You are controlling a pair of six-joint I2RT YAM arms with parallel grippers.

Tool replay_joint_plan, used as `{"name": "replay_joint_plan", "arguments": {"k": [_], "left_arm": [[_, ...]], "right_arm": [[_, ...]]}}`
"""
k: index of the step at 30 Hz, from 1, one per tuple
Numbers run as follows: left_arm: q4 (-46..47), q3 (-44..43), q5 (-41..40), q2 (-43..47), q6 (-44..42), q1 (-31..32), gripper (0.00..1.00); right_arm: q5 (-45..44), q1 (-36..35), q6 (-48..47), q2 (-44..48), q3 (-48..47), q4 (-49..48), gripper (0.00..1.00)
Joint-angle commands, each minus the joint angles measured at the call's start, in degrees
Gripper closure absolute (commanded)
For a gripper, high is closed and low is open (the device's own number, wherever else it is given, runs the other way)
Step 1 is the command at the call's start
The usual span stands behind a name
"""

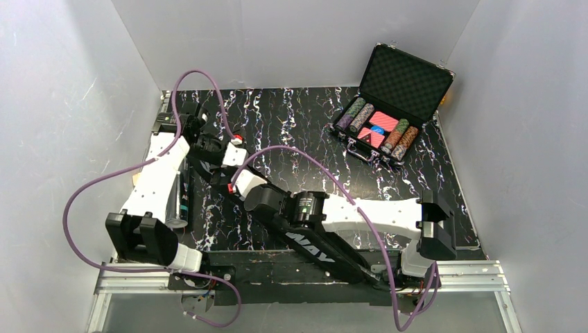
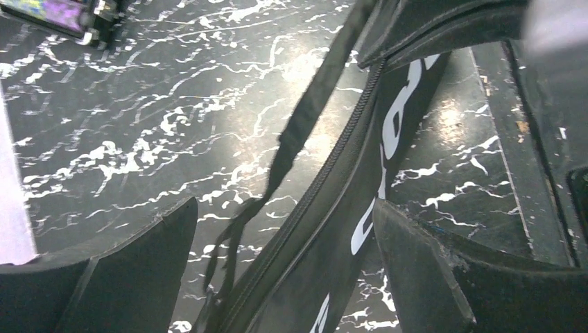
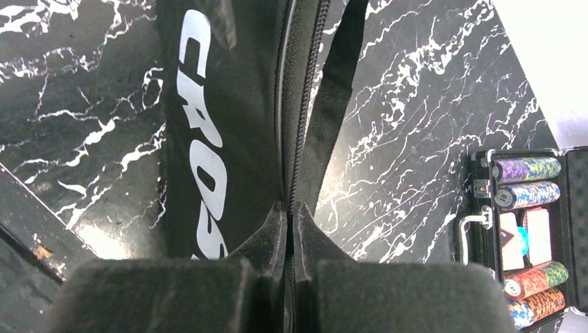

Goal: Pack up the badminton gear

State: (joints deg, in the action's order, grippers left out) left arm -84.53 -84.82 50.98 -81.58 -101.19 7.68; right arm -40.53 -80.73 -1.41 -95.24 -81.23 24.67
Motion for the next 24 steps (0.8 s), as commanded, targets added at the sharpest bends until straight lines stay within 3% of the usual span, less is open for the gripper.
{"name": "replay_joint_plan", "arguments": {"k": [1,7,9,12,14,15,17,18,22,24], "left_arm": [[-8.0,-1.3,-1.3,-2.8,-6.2,0.2,0.02],[-12.1,-1.5,-3.3,-5.9,-9.2,0.4,0.02],[-12.1,-1.2,-3.4,-5.9,-10.2,0.5,0.07],[-12.1,-0.4,-5.0,-5.9,-10.7,0.8,0.24],[-12.1,-0.3,-6.1,-6.2,-10.2,1.0,0.41],[-12.1,-0.4,-6.5,-6.5,-9.9,1.1,0.53],[-11.5,-0.8,-6.9,-6.8,-8.2,1.1,0.96],[-11.3,-1.2,-7.0,-6.7,-7.5,1.1,1.0],[-10.2,-1.1,-7.2,-5.8,-6.1,1.2,1.0],[-9.0,-0.1,-7.6,-4.9,-5.6,1.1,1.0]], "right_arm": [[-6.9,-1.1,-1.2,2.0,-2.7,-10.9,0.99],[-10.2,-2.1,-4.8,1.0,-3.7,-14.9,0.99],[-11.0,-2.1,-4.7,0.4,-4.6,-15.2,0.99],[-10.8,-2.2,-4.4,0.4,-4.6,-16.6,0.99],[-10.1,-2.2,-3.9,1.0,-4.2,-17.4,0.99],[-9.8,-2.2,-3.9,1.2,-3.9,-18.2,0.99],[-9.4,-2.1,-4.0,1.4,-3.5,-19.1,0.99],[-9.4,-2.0,-4.1,1.3,-3.5,-19.1,0.99],[-9.2,-1.4,-2.2,0.7,-3.8,-16.2,0.99],[-7.7,-0.4,0.8,1.8,-3.4,-12.7,0.86]]}}
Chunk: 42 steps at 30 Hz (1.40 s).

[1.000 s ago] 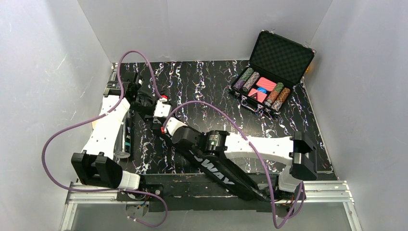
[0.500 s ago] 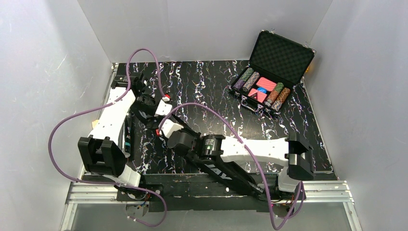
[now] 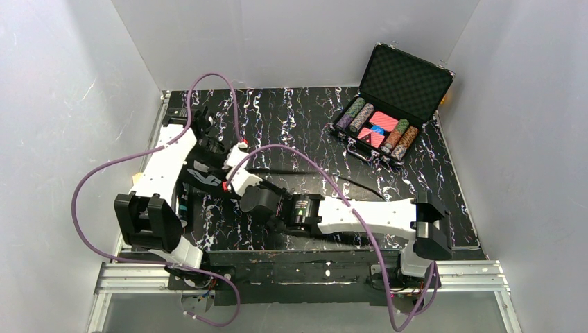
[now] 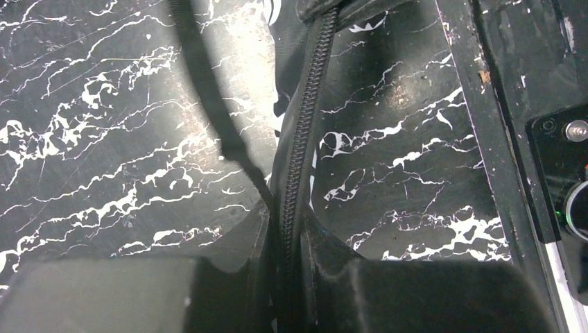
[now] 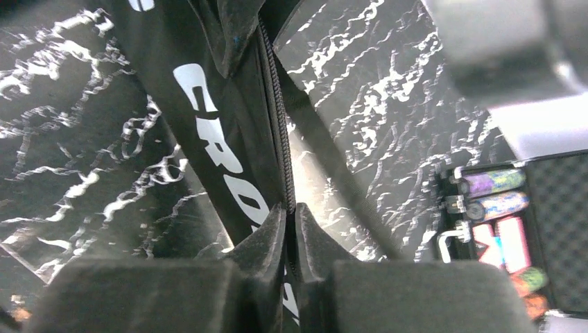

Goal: Pack up the badminton gear

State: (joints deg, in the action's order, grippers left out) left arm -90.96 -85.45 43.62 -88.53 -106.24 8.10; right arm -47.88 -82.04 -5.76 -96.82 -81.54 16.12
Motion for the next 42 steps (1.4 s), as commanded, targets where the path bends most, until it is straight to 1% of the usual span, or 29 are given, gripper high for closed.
{"name": "replay_joint_plan", "arguments": {"k": [1,3,5,8,11,12,14,16,19,23,28,33,37,42], "left_arm": [[-1.8,1.1,-0.4,2.5,0.2,0.7,1.0],[-0.1,2.6,-1.2,3.8,0.7,0.7,1.0],[3.3,4.7,-0.9,5.6,2.5,0.7,1.0],[10.1,8.0,-0.9,8.7,7.5,0.7,1.0],[13.7,10.7,-0.8,11.8,9.3,0.7,1.0],[14.8,11.8,-0.5,13.1,9.7,0.7,1.0],[17.3,14.3,-0.2,15.7,10.3,0.8,1.0],[19.1,16.8,-0.1,17.8,10.4,0.8,1.0],[19.0,18.2,-0.6,19.2,9.6,0.9,1.0],[19.6,19.3,-1.6,20.5,9.3,1.0,1.0],[20.2,20.3,-1.8,21.0,9.8,1.5,1.0],[20.4,21.0,-2.4,21.3,10.2,2.6,1.0],[20.5,21.3,-2.8,21.6,10.7,2.9,1.0],[20.3,21.3,-3.4,21.3,10.8,2.9,1.0]], "right_arm": [[1.1,1.6,8.1,4.7,-2.0,-3.0,0.76],[5.0,3.4,10.4,8.9,3.2,-2.7,0.63],[11.1,6.4,13.0,14.7,8.3,-2.7,0.57],[17.4,11.4,18.7,23.0,14.8,-1.3,0.53],[25.1,18.9,28.9,28.7,18.2,3.4,0.49],[29.4,21.4,32.1,30.0,19.0,5.1,0.48],[34.2,24.6,38.8,31.3,21.4,5.1,0.46],[39.0,26.6,44.1,32.3,24.1,1.5,0.44],[41.8,28.3,48.4,32.3,27.4,-3.5,0.42],[51.4,32.7,52.2,29.1,27.2,-4.6,0.41],[57.2,34.5,56.1,27.5,28.1,-6.8,0.39],[60.2,35.3,61.4,25.1,30.5,-10.8,0.36],[61.1,35.3,62.4,23.3,30.7,-11.2,0.34],[61.9,35.3,63.4,22.8,30.9,-12.5,0.35]]}}
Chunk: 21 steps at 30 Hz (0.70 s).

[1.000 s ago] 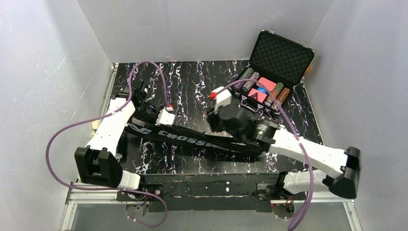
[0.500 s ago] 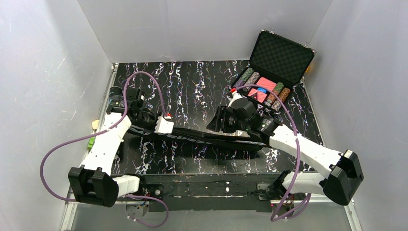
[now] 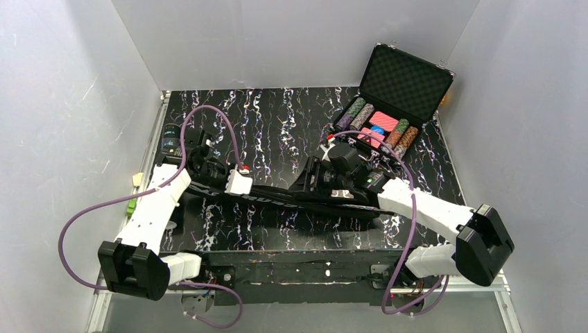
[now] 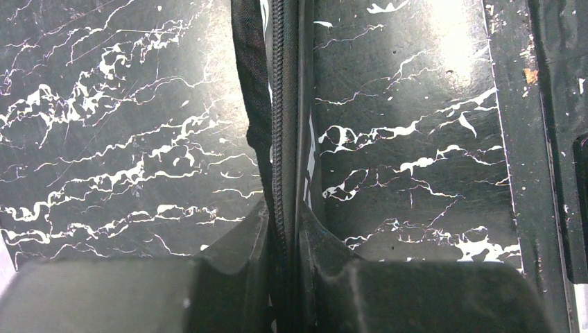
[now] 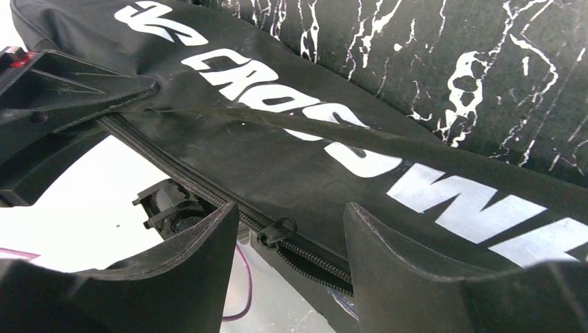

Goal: Pack up the badminton gear

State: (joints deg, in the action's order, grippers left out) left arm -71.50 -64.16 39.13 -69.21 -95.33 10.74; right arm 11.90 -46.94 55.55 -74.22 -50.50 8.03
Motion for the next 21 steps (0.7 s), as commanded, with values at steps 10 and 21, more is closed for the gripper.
{"name": "replay_joint_plan", "arguments": {"k": [10,21], "left_arm": [[1.2,0.2,0.7,2.0,0.5,0.2,1.0],[1.5,1.0,-0.4,2.0,1.1,0.3,1.0]], "right_arm": [[4.3,0.3,7.9,-0.4,3.7,-10.9,0.67],[3.9,2.8,10.1,2.7,6.6,-11.5,0.99]]}}
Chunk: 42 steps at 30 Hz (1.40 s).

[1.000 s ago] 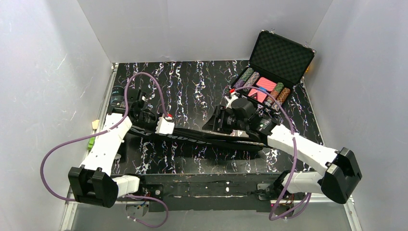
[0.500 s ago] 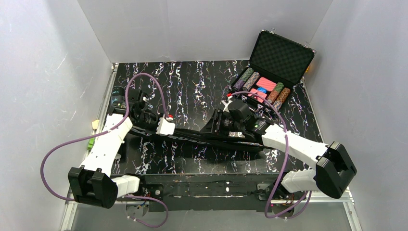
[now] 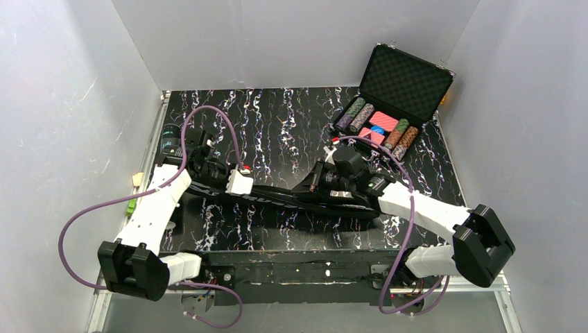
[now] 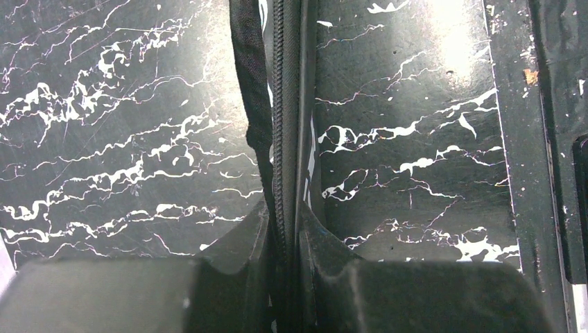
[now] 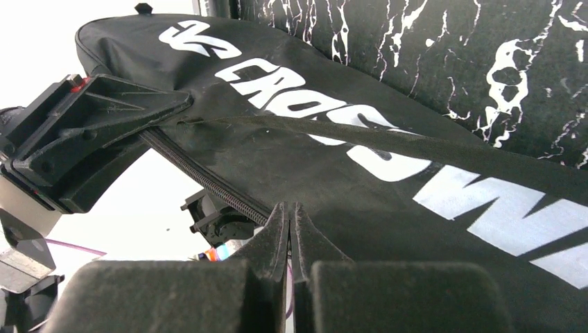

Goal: Pack up the badminton gear

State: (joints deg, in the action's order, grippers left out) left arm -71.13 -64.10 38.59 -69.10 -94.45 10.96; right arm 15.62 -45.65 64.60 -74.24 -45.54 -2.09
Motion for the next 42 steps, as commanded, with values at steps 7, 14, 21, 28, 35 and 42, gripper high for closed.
{"name": "replay_joint_plan", "arguments": {"k": [7,14,21,28,35,42], "left_arm": [[1.3,0.7,-0.2,1.5,0.7,0.0,1.0],[1.1,0.7,-0.3,1.8,1.0,0.1,1.0],[2.0,0.5,-0.6,1.6,1.5,0.0,1.0],[4.7,1.1,0.3,1.6,4.8,0.1,0.09],[5.3,-4.4,5.5,3.0,14.1,9.5,0.02],[24.6,-11.9,-3.6,-12.7,43.5,38.2,0.02]], "right_arm": [[-0.5,3.8,0.2,7.4,3.6,1.3,0.99],[-4.5,5.8,-4.4,13.7,4.2,10.4,0.99],[-9.7,9.0,-10.4,21.4,4.4,23.2,0.99],[-12.3,9.2,-13.4,24.5,3.0,28.9,0.99],[-9.6,8.7,-15.8,22.1,-4.5,32.0,0.99],[-13.7,0.1,-13.4,19.4,-8.9,30.8,0.99]]}}
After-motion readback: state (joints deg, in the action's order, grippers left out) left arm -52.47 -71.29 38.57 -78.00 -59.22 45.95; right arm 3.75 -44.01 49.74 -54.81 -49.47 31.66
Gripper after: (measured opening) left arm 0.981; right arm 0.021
